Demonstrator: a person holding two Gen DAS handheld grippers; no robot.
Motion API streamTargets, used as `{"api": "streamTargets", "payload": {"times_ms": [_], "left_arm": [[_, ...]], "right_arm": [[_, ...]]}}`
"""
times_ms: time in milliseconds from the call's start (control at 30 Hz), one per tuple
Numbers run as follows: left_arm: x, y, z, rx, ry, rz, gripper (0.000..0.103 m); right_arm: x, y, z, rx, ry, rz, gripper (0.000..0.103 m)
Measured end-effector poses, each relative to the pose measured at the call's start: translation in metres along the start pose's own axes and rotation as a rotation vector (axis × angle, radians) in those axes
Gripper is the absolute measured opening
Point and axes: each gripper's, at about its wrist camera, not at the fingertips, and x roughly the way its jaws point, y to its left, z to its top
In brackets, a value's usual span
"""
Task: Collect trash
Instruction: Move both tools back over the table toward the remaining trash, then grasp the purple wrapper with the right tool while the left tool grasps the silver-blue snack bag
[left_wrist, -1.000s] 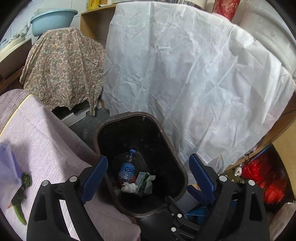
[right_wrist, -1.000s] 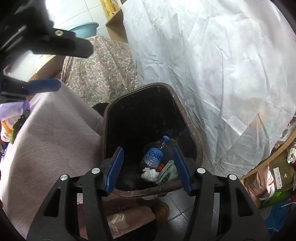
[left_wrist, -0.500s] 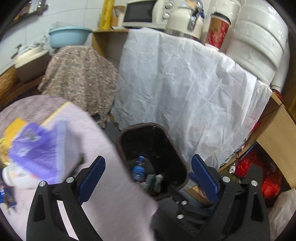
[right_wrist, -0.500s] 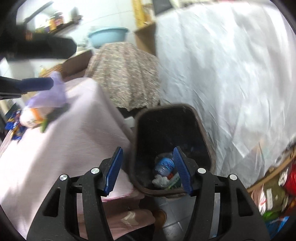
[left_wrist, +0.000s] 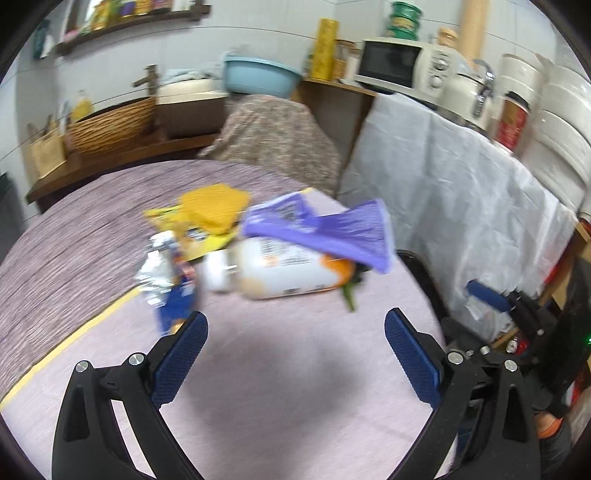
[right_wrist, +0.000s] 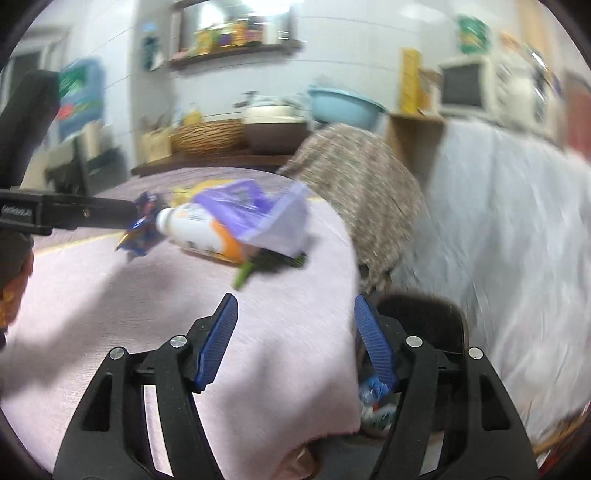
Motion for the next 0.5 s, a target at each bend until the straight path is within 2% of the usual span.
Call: {"api": "streamTargets", "payload": {"times_ms": [133,233,333,500], "left_arm": [[0.001,0.029,-0.011,-0.03,0.029,0.053,0.096],[0.006,0.044,-0.017,-0.048,0.048,0.087,0.096],[0.011,0.056,-0.019,-0.072,0.058,0.09,0.096],[0.018,0.062,-0.023,-0.067,0.07,0.103,0.096]], "right_arm": [[0.008,0.035,0.014,-0.193,-0.024,-0.014,0.066],[0.024,0.06,0.02,-0.384,-0.017,-0.099,0.065],[0.043,0.077,0.019,-0.556,-0.015,-0.194,0.054],[0.064,0.09,0.012,-0.742,-0.035,-0.318,0.043]]}}
